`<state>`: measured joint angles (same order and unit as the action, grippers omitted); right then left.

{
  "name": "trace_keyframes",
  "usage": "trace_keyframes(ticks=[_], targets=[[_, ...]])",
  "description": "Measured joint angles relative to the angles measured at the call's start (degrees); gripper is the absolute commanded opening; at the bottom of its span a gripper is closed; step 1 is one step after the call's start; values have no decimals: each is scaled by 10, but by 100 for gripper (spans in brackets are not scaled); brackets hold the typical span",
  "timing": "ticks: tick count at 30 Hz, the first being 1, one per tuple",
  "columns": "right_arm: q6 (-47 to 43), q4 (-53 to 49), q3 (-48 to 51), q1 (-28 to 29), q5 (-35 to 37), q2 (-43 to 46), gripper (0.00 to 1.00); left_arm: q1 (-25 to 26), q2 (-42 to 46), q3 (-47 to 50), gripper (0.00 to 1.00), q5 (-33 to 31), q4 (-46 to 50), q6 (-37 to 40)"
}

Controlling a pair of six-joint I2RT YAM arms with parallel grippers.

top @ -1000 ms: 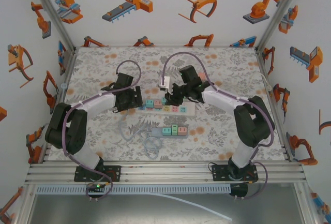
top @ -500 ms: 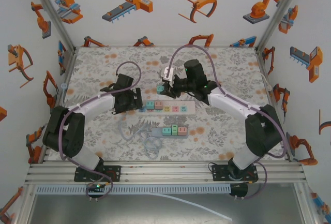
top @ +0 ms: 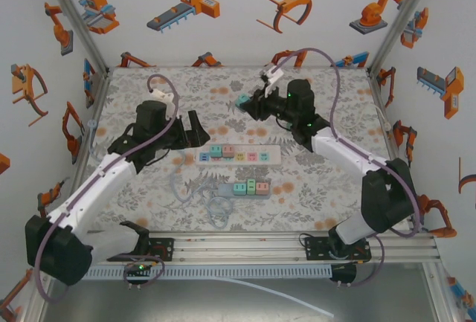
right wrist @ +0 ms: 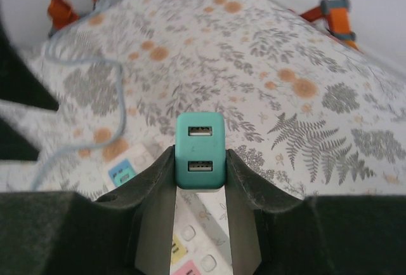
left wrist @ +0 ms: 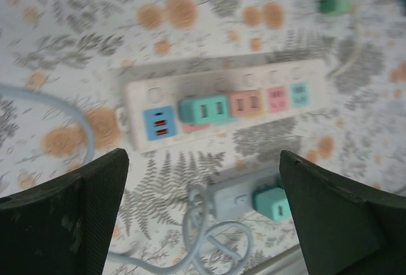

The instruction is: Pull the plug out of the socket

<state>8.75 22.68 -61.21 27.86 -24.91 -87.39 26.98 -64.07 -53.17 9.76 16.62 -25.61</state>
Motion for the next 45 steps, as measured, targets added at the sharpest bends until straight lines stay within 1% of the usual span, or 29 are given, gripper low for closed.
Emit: trace_keyframes(ticks=[2, 4, 7, 10, 13, 20, 24, 27, 32, 38, 39, 40, 41, 42, 45], targets=[[81, 16, 0, -27, 28, -9, 0, 0, 26, 7, 97, 40, -23, 8], [169, 28, 0, -59, 52, -27, 0, 0, 48, 17, 97, 78, -45, 16], [276, 37, 1, -103, 82, -67, 0, 1, 71, 31, 97, 125, -72, 27], [338, 35, 4, -127, 111, -111, 0, 4, 85, 41, 97, 160, -89, 38], [376, 26, 4, -130, 130, -151, 2, 5, 89, 43, 97, 179, -97, 45], [439, 7, -27, -129, 156, -246, 3, 5, 88, 51, 97, 186, -97, 53], [457, 2, -62, -129, 163, -299, 6, 7, 88, 51, 97, 186, -97, 58], [466, 0, -88, -129, 169, -322, 14, 7, 90, 52, 97, 184, -92, 63], [470, -10, -106, -129, 171, -330, 32, 7, 100, 58, 97, 181, -85, 68], [470, -19, -104, -129, 171, -330, 41, 7, 103, 59, 97, 167, -81, 70], [469, -20, -102, -129, 172, -330, 43, 7, 103, 59, 97, 163, -80, 70], [469, -23, -100, -129, 172, -329, 49, 7, 103, 59, 97, 160, -78, 70], [467, -25, -97, -129, 173, -327, 53, 7, 103, 59, 97, 156, -77, 70], [466, -27, -93, -129, 173, -325, 54, 7, 103, 59, 97, 153, -76, 70], [461, -29, -85, -129, 175, -309, 55, 7, 103, 59, 97, 149, -72, 70]])
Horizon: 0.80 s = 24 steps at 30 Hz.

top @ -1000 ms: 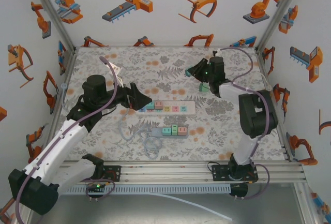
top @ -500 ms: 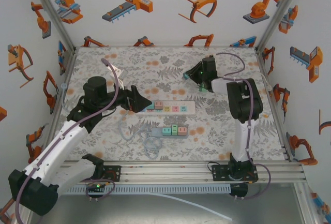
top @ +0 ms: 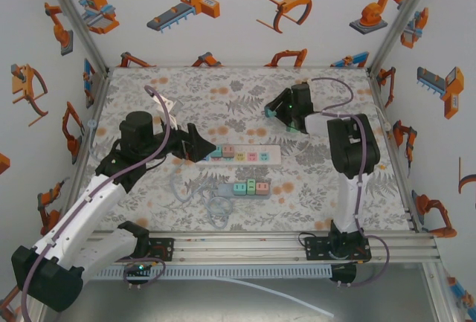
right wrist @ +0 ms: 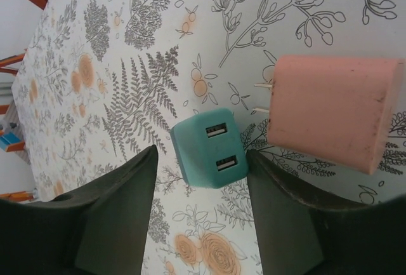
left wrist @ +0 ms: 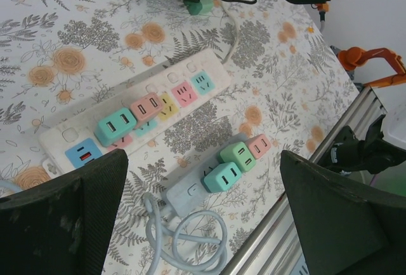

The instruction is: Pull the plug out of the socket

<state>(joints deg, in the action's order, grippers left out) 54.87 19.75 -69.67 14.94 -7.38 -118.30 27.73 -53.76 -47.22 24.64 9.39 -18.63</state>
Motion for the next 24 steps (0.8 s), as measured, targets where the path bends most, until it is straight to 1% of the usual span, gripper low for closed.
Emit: trace_keyframes(ticks=[4, 9, 17, 21, 24], targets=[[-9, -1, 14, 0, 0, 25, 55, 0, 0, 0, 97, -8, 7, 0], [-20, -9, 37, 0, 4, 79, 55, 0, 0, 0, 97, -28, 17, 0], [-54, -10, 60, 0, -7, 189, 55, 0, 0, 1, 97, -121, 36, -13], [-121, -6, 65, 9, -9, 244, 55, 0, 0, 2, 97, -174, 48, -28], [-214, -4, 66, 36, -11, 286, 55, 0, -4, 2, 97, -223, 59, -42]])
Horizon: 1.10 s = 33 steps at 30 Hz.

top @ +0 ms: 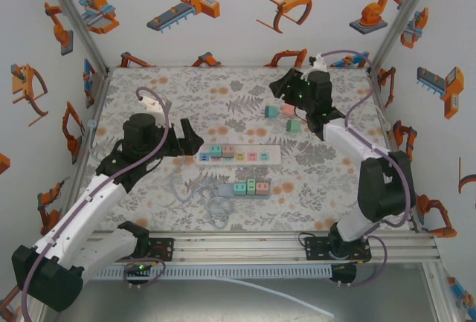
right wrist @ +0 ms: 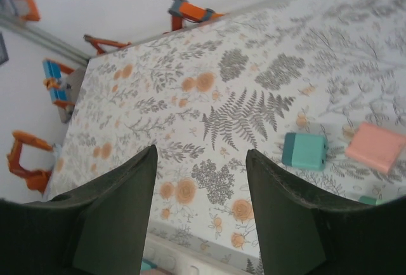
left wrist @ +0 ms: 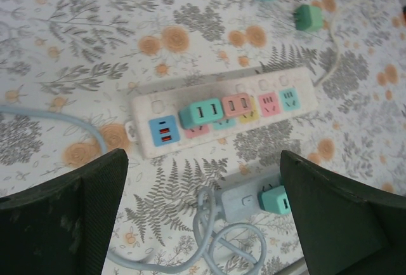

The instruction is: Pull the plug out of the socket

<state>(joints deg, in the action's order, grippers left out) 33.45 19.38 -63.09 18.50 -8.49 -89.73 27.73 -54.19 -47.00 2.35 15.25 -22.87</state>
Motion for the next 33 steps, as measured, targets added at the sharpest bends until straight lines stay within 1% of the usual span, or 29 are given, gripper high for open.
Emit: trace_keyframes(ticks=[3, 6, 9, 11, 14, 18, 20, 23, 28, 33], targets=[[-118, 8, 1, 40, -12, 34, 55, -3, -13, 0, 97, -38, 11, -15], [-236, 15, 9, 78, -43, 56, 56, -11, -32, 0, 97, -58, 17, -26], [-345, 17, 23, 106, -118, 63, 56, -20, -57, 0, 97, -62, 21, -38], [-414, 17, 37, 116, -184, 63, 57, -27, -73, 0, 97, -62, 23, -45], [-481, 19, 55, 128, -252, 59, 57, -36, -97, 0, 97, -55, 24, -53], [-536, 16, 56, 134, -323, 35, 57, -46, -125, 0, 97, -38, 24, -57], [-563, -2, 54, 136, -349, 20, 57, -49, -137, 0, 97, -31, 25, -58], [-610, -57, 38, 146, -363, -7, 57, -52, -153, 0, 97, -23, 25, -59], [-691, -165, -21, 174, -351, -63, 57, -54, -175, 0, 97, -11, 24, -61], [-730, -219, -50, 191, -332, -112, 57, -54, -199, 0, 97, -6, 23, -61]])
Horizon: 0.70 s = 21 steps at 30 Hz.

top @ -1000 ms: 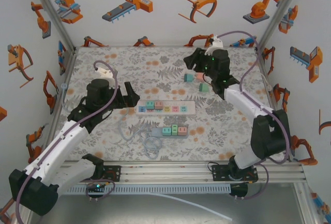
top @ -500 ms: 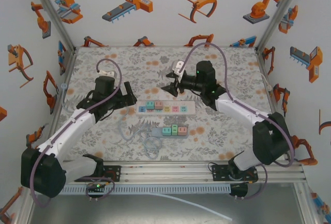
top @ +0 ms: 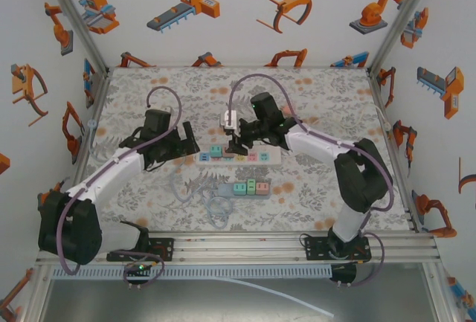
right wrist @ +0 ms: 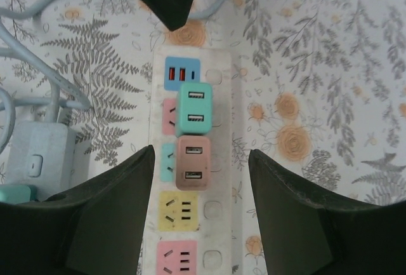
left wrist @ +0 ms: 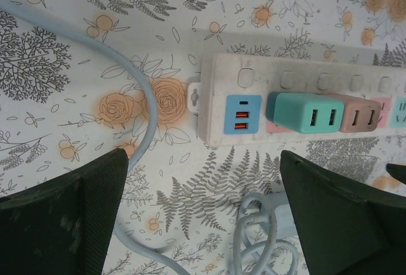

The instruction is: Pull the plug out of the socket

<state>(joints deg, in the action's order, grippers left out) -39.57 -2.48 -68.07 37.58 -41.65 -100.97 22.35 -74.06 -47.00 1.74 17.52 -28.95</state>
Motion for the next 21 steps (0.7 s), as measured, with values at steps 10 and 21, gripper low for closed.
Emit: trace_keyframes(ticks=[10, 21], targets=[[-39, -63, -36, 21, 49, -77, 46, -3, -54, 0, 97, 16, -8, 0], [-36, -66, -37, 21, 50, -80, 28, -3, -125, 0, 90, 27, -26, 0]])
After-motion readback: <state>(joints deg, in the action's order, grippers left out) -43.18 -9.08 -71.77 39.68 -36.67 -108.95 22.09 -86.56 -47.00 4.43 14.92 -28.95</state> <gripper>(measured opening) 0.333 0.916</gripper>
